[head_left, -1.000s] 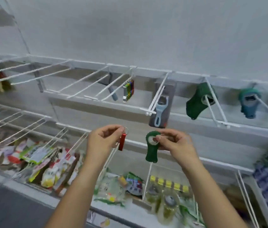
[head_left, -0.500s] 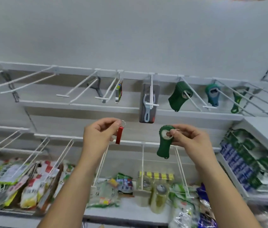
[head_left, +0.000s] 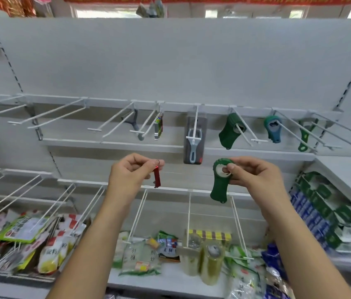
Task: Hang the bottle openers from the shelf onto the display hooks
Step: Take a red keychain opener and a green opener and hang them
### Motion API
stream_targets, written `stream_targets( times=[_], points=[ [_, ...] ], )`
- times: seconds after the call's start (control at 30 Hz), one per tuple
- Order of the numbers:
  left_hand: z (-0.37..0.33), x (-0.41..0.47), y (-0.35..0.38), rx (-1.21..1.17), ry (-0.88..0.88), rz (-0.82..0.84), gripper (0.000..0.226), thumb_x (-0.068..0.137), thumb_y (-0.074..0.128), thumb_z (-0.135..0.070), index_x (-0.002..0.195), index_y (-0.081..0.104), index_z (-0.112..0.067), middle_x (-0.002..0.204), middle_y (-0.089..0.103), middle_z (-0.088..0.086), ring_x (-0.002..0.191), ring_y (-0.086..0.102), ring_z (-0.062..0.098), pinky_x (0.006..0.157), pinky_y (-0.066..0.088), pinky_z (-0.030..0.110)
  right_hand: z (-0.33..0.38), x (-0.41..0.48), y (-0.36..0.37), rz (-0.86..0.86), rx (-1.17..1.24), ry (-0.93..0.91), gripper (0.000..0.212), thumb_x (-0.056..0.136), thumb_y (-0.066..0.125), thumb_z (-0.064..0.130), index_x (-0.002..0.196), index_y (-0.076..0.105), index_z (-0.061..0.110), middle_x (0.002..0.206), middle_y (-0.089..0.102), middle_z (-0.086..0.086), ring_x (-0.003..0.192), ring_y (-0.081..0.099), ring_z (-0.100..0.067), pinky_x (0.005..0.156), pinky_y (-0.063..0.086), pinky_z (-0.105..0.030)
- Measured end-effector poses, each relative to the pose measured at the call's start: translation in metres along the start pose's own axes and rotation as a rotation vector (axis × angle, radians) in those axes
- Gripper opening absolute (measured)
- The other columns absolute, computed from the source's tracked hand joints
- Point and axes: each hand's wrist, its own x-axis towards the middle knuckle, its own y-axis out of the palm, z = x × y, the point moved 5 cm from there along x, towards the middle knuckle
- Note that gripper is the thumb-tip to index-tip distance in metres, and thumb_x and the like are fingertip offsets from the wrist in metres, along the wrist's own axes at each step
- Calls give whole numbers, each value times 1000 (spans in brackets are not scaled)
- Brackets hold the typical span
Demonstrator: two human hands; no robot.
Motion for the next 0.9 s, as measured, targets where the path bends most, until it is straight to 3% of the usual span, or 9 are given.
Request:
stream_targets(
  times=[0.13,0.23,0.37,0.5,0.63,0.7,0.9],
  points=[
    [1,-2,3,-52,-31,52,8,94,65,-9,87,61,-8,94,79,11,93,76,28,84,52,43,2,-1,2,9,13,-4,16,89,70,1,104,73,2,90,79,-11,86,76,-25,70,63,-29],
    [2,-3,0,-60,-39,65,6,89,72,-15,88,71,-9,94,79,12,91,75,30,78,53,40,2,0,2,14,31,1,17,89,69,1,106,72,1,90,79,-12,86,76,-26,72,63,-30],
    [8,-5,-4,-53,-91,11,28,69,81,-32,88,80,-12,83,77,16,75,69,22,62,55,27,-1,0,4,18,49,6,15,89,68,0,104,72,3,89,79,-12,85,76,-28,72,63,-31],
    [15,-5,-5,-87,-134,-8,28,74,77,-29,95,79,-10,91,79,11,84,74,22,73,60,32,-3,1,9,33,40,12,14,90,67,1,102,73,6,89,79,-10,86,77,-26,73,63,-32],
    [16,-4,-6,-77,-122,2,15,93,65,-5,100,77,-10,98,79,6,95,75,22,72,62,30,-5,3,12,38,47,15,15,90,68,1,103,73,7,89,79,-9,85,77,-25,71,63,-30],
    [15,-4,-7,-51,-106,4,18,92,65,1,100,77,-9,96,80,6,96,76,22,74,64,31,-5,5,13,38,52,15,16,90,68,1,104,73,6,90,79,-9,86,77,-25,71,63,-29],
    [7,1,-11,-55,-43,-23,27,82,77,-5,109,72,-10,91,80,8,87,77,21,73,62,27,-3,10,17,48,77,-10,17,89,68,-1,104,73,4,90,79,-11,87,77,-26,74,63,-34]
  ],
)
